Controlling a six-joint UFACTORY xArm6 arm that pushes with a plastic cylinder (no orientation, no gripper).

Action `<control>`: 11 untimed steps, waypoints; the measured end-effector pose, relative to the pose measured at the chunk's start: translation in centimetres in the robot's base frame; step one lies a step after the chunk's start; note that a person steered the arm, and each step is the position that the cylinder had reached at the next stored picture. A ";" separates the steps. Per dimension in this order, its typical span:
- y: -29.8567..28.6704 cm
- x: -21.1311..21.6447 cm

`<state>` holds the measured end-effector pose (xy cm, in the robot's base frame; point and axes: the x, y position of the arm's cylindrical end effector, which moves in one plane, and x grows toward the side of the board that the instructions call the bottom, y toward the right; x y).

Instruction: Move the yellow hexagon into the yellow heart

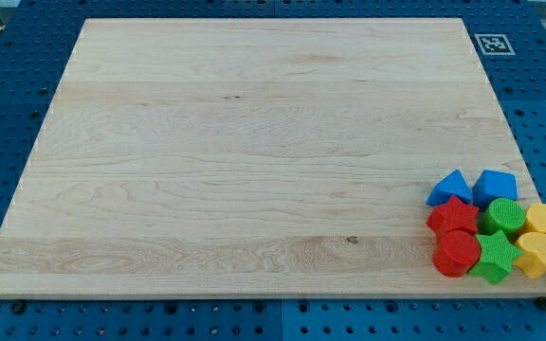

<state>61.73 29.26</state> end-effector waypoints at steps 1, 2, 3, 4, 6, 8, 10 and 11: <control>-3.5 -0.9; -6.9 -3.8; -7.3 -5.5; -7.2 -3.3; -1.3 -1.4; 2.9 -3.8; -2.6 -7.5; -2.2 -6.9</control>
